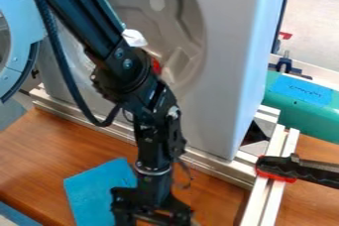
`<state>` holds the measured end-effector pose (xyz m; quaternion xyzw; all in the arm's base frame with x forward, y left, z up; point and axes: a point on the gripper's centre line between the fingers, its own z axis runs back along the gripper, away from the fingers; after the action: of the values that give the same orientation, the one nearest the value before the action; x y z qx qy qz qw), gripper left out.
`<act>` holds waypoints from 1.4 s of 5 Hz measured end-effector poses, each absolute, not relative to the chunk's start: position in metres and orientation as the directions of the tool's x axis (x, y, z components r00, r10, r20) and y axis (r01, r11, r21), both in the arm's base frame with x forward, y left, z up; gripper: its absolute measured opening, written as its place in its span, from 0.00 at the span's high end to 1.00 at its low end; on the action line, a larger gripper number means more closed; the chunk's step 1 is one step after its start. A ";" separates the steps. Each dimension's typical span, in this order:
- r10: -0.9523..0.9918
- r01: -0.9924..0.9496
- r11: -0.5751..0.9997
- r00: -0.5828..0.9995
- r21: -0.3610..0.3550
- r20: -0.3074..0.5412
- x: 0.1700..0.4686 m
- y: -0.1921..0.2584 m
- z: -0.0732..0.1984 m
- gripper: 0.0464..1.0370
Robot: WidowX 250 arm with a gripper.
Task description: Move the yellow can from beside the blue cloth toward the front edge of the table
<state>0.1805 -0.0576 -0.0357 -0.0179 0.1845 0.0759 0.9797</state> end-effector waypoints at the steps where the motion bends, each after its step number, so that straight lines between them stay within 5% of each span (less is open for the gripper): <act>1: 0.142 -0.154 0.988 0.916 -0.001 -0.376 0.174 -0.056 -0.035 0.04; 2: 0.118 -0.136 0.990 0.932 -0.028 -0.341 0.180 -0.058 -0.033 0.04; 4: 0.152 -0.162 0.985 0.979 -0.065 -0.134 0.204 -0.040 0.013 0.04; 7: 0.273 -0.273 0.962 0.961 -0.003 0.049 0.231 0.045 0.063 0.04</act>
<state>0.2307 0.0450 0.0625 0.0019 -0.0245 0.1379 0.9901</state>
